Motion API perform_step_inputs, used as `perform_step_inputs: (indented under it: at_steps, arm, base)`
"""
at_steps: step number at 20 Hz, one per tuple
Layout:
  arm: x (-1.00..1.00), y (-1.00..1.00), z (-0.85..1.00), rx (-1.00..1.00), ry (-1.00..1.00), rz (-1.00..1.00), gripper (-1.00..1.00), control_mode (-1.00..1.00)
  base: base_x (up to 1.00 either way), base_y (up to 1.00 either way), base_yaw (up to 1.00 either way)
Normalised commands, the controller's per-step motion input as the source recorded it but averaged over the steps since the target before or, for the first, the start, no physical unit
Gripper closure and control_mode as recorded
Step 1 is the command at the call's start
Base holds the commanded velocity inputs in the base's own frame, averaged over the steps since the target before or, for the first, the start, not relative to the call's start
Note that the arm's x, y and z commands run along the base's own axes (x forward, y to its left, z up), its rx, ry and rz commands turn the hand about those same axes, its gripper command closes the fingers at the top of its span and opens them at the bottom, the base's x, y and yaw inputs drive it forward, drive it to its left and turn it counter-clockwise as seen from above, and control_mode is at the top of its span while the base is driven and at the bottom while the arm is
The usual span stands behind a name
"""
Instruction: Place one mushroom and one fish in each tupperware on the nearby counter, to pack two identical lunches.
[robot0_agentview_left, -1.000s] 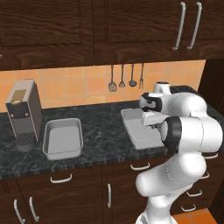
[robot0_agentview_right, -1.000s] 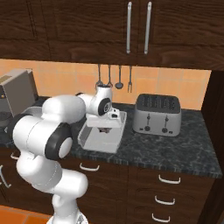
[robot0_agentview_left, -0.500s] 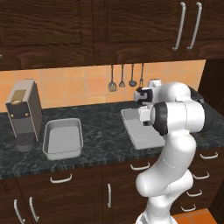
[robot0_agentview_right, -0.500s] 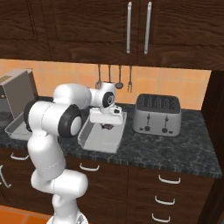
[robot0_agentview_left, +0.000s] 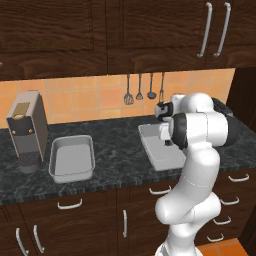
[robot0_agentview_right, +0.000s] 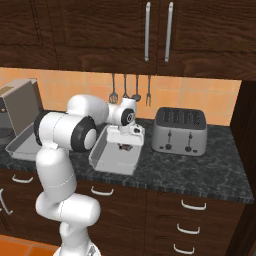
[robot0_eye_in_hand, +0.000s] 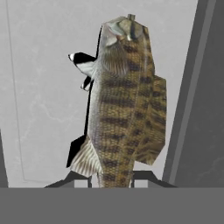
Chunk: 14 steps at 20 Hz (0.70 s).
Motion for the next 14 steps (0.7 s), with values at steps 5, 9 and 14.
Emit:
perform_step_inputs:
  at_steps: [5,9,14]
  arm:
    - [-0.04,0.0,-0.22,0.0,-0.11,0.0,1.0,-1.0]
    - [0.01,0.04,0.17,0.0,-0.23,0.0,1.0,-1.0]
    - [0.03,0.12,-0.04,0.0,-0.01,0.0,1.0,-1.0]
  base:
    - [0.0,0.0,0.0]
    - [0.0,0.0,0.0]
    - [0.0,0.0,0.0]
